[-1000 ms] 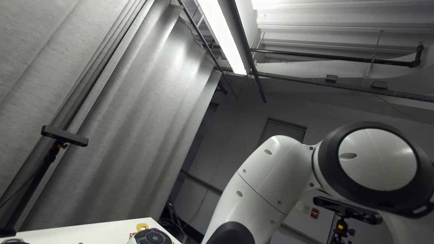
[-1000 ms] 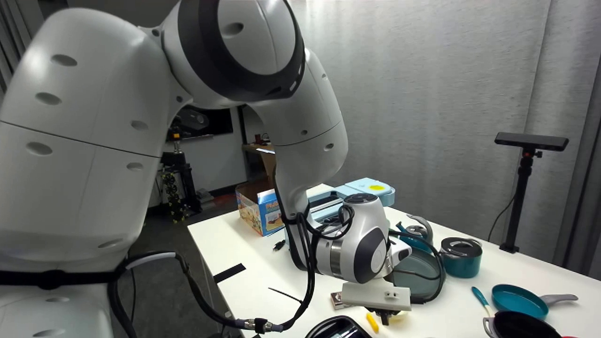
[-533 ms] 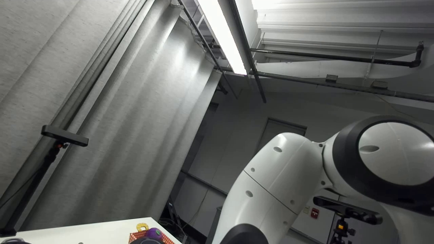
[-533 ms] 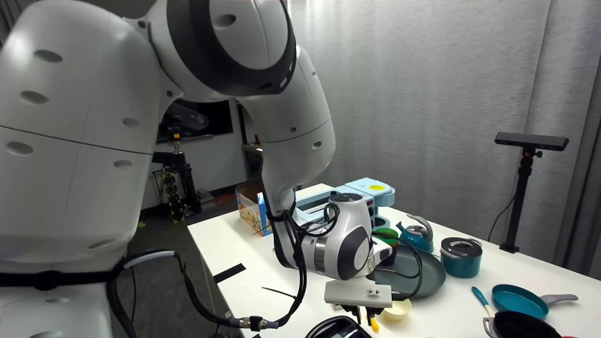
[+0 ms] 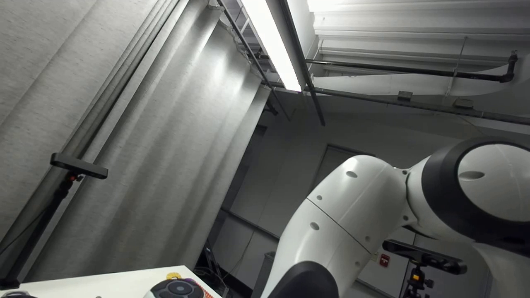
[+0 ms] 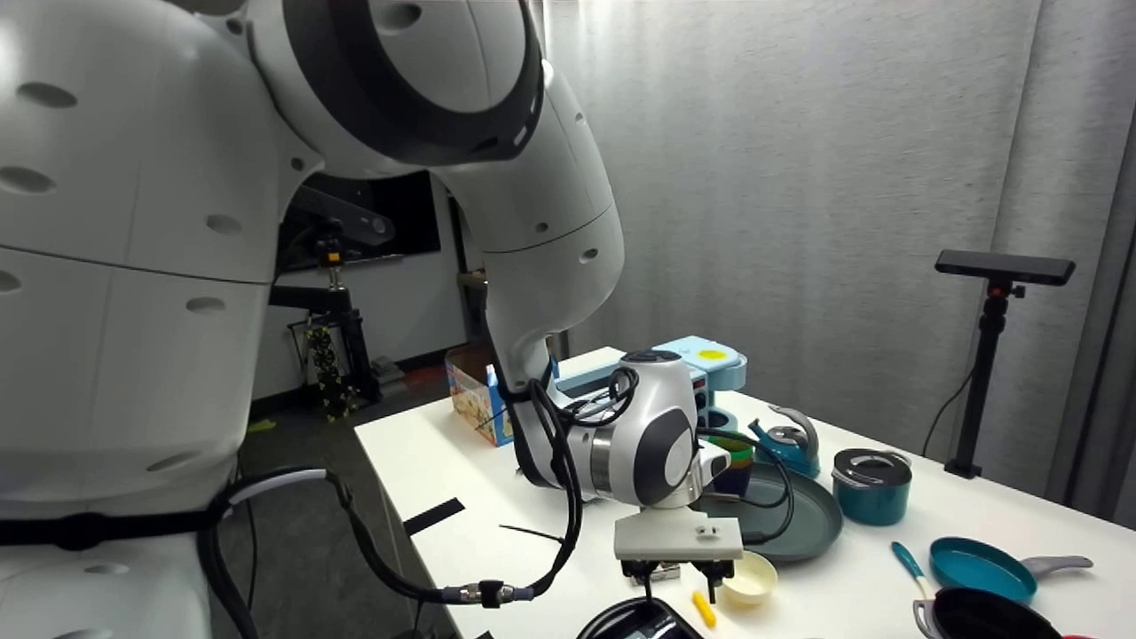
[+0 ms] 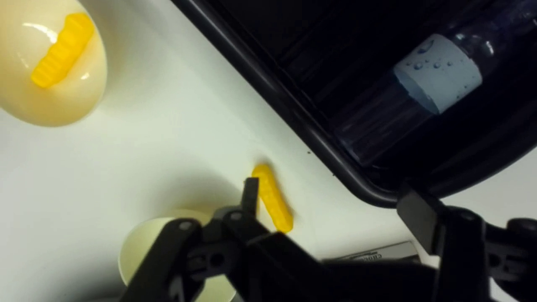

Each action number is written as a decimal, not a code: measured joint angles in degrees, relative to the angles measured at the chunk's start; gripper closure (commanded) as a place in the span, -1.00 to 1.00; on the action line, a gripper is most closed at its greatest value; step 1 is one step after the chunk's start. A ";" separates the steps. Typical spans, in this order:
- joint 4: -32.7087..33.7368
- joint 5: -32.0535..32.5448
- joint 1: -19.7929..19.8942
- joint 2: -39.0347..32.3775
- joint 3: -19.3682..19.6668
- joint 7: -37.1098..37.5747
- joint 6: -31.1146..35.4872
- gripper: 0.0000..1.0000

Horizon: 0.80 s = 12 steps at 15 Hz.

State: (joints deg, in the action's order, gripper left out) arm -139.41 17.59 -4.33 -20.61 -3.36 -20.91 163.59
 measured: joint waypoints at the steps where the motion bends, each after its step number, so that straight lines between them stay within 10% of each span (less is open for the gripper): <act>1: 0.26 0.00 0.04 0.29 0.00 -0.40 -0.28 -1.00; 12: 2.63 -1.59 4.25 -0.32 -0.90 -2.34 -0.33 -1.00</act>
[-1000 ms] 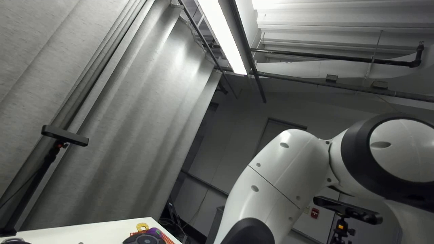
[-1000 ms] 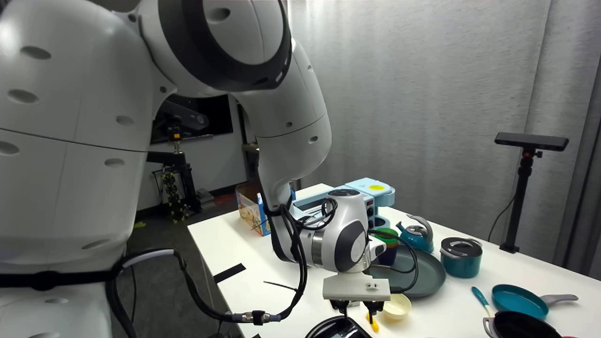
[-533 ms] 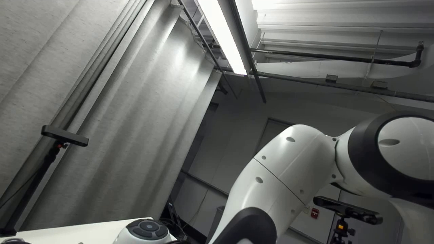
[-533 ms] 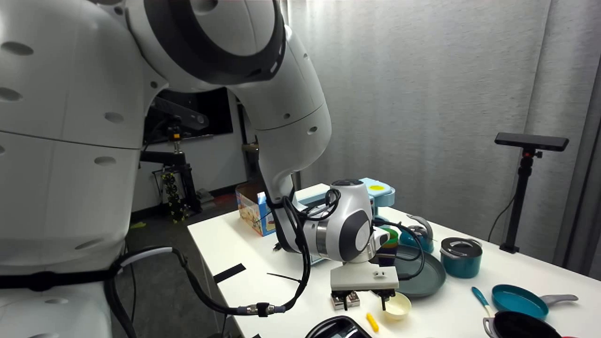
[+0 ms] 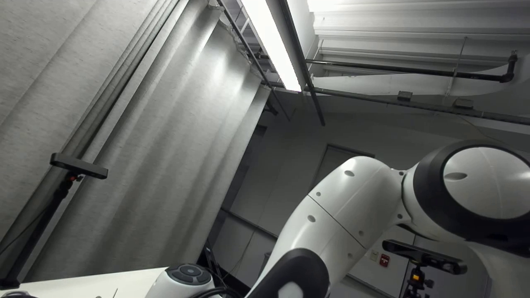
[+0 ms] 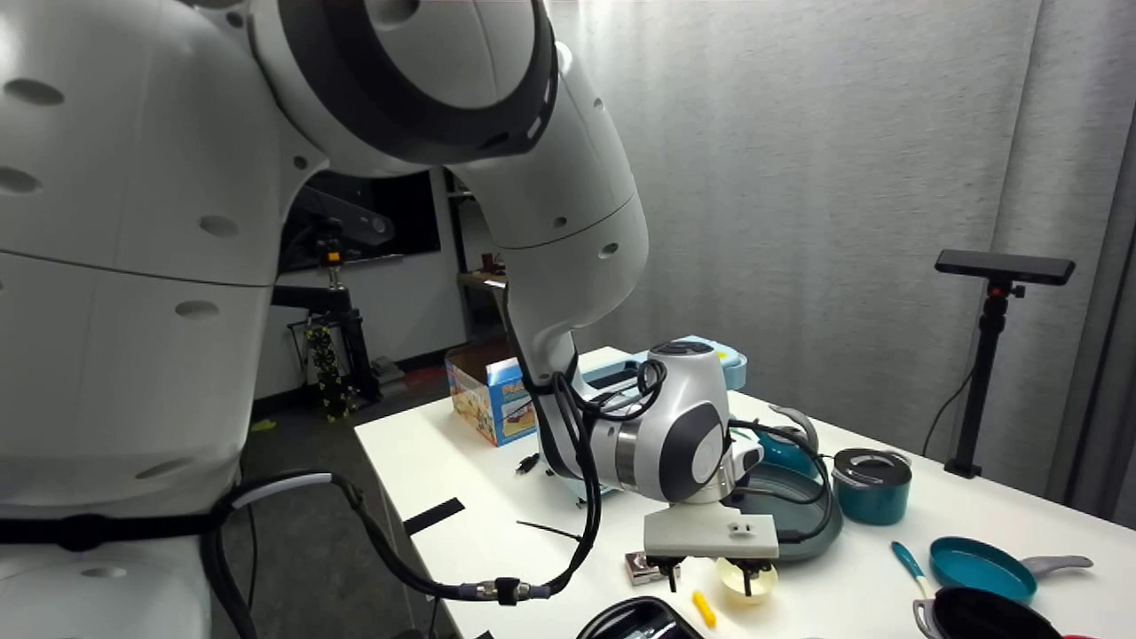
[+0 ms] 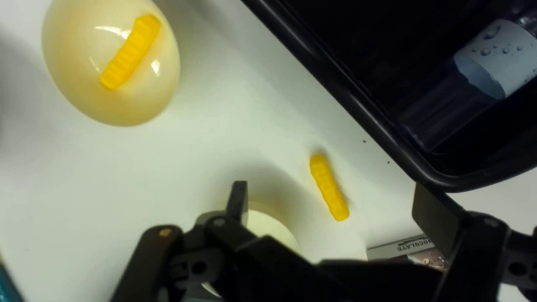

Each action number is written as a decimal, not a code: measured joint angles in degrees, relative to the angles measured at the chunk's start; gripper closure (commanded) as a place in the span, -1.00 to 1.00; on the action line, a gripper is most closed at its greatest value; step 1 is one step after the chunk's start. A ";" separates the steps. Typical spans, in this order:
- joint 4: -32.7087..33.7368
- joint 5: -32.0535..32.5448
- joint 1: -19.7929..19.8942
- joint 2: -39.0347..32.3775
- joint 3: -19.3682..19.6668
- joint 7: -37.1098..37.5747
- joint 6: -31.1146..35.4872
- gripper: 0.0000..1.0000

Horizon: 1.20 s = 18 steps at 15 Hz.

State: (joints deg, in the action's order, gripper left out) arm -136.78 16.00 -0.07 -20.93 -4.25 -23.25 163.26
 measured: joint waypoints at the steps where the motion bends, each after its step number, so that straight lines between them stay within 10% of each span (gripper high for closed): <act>1: 0.06 -0.45 0.43 -0.28 -0.15 -0.03 0.01 -1.00; 18: 5.71 -5.30 5.31 -8.70 -4.59 -1.15 0.18 -1.00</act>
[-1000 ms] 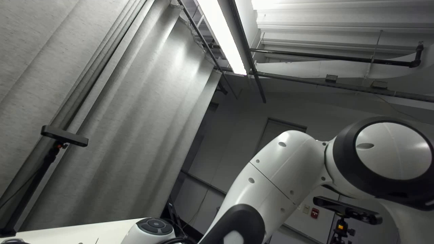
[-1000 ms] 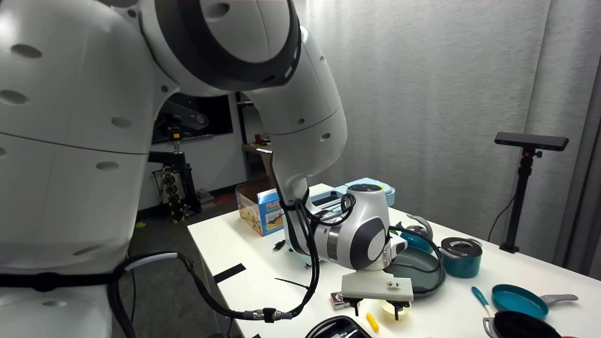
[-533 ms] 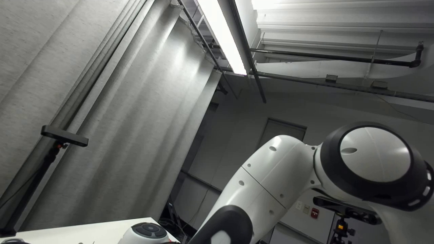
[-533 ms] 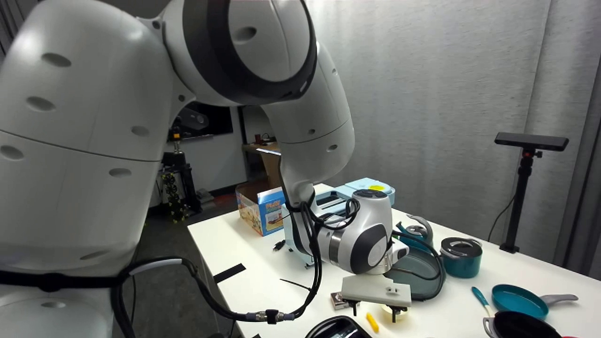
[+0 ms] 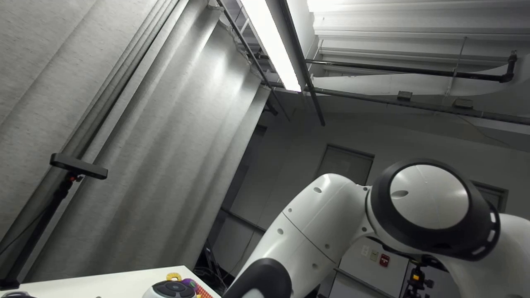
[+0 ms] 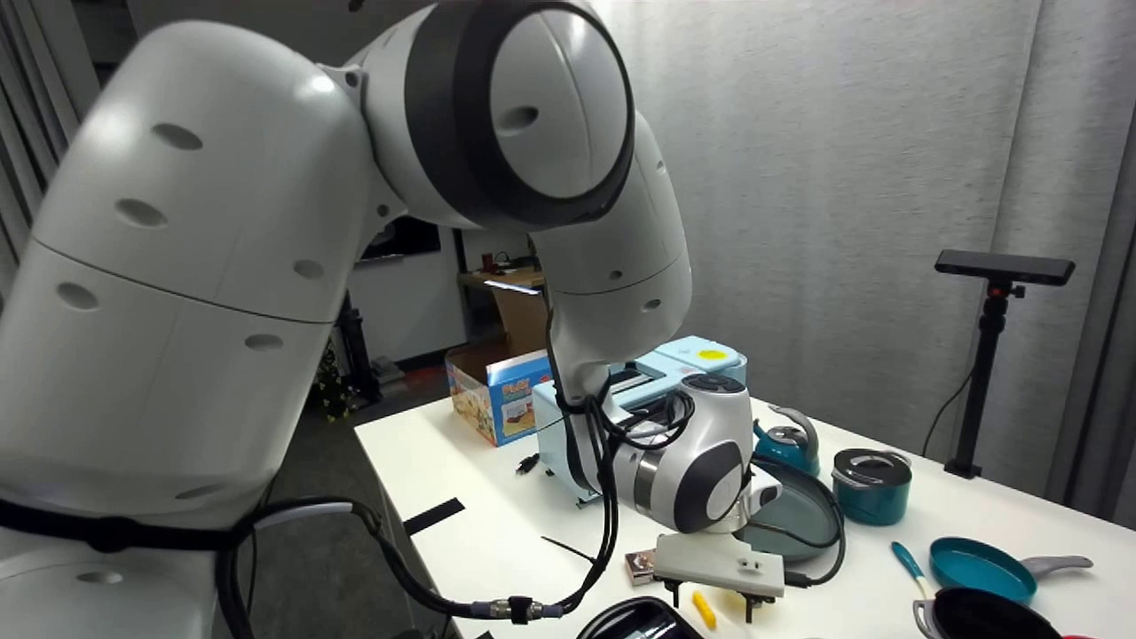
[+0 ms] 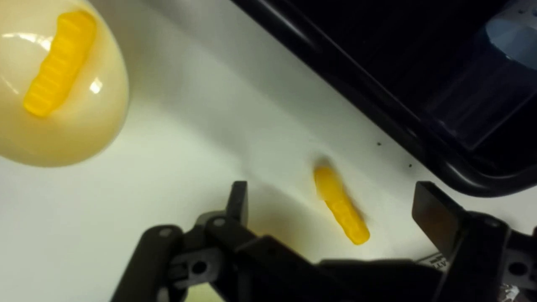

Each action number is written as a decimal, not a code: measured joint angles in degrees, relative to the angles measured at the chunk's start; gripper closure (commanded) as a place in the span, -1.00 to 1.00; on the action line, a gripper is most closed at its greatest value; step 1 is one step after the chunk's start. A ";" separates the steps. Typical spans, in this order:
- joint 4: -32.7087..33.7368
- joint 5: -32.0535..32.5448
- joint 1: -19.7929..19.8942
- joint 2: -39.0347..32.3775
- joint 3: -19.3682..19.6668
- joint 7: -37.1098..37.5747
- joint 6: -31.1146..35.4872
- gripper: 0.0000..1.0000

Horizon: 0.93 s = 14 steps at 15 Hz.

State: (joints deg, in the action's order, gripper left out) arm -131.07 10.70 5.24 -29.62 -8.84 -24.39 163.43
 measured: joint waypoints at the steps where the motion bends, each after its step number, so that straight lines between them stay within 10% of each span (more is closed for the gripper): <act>1: 0.48 0.00 0.06 -0.61 -0.01 0.00 0.00 -1.00; 14: 4.38 0.00 0.08 -3.68 -0.26 0.00 -0.01 0.99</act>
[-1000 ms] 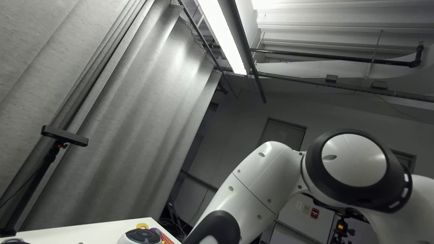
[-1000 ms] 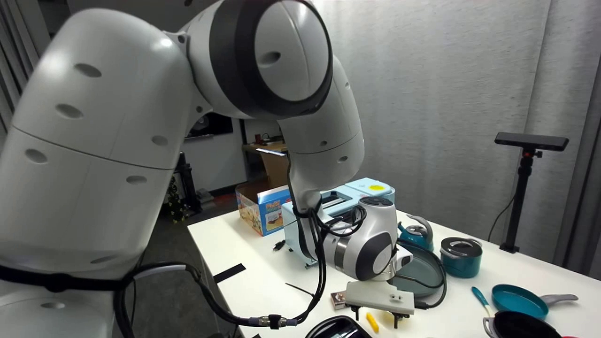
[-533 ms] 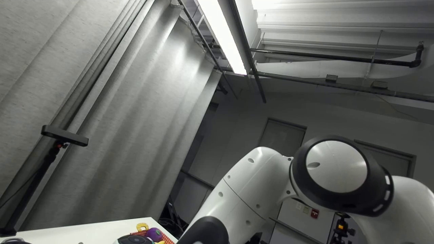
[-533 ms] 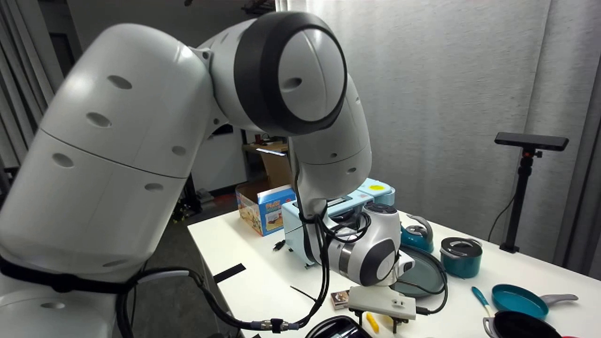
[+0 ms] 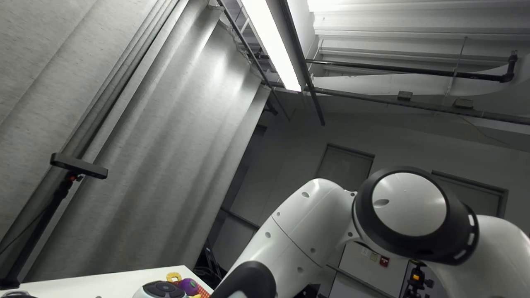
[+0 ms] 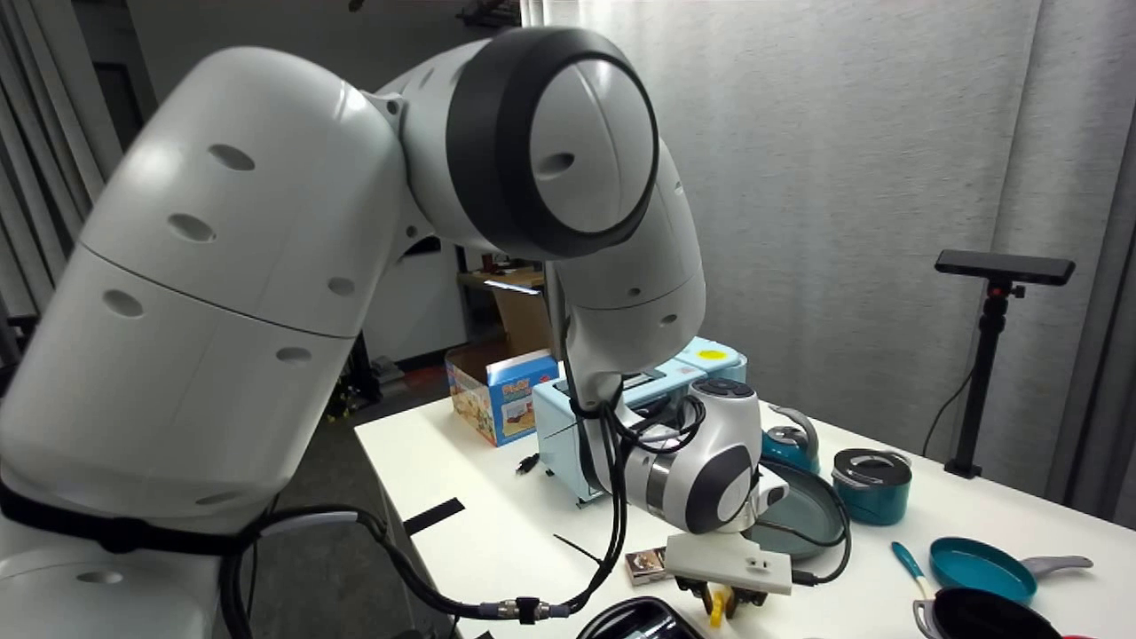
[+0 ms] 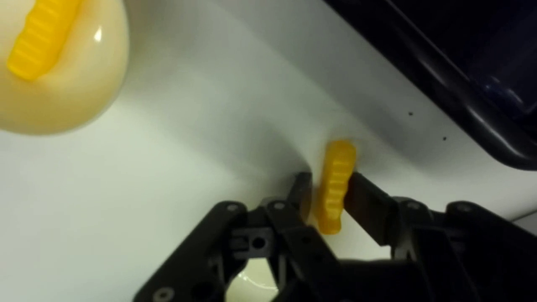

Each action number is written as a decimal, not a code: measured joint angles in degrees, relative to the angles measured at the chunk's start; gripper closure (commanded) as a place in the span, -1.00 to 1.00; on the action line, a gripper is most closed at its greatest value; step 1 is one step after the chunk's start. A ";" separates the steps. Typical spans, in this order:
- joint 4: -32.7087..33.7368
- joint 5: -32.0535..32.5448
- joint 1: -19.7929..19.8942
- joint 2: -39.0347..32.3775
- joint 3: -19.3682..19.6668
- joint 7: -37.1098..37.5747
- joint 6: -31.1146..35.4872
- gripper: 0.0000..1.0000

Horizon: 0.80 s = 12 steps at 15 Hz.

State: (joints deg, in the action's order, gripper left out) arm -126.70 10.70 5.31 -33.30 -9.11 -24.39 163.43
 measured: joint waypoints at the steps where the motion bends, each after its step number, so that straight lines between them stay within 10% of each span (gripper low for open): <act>1: 0.16 0.00 0.00 0.00 0.02 0.00 0.00 0.90; 12: -0.32 0.15 -0.06 1.69 2.71 0.31 0.00 0.89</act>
State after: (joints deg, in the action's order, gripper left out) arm -127.02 10.84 5.25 -31.60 -6.40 -24.09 163.42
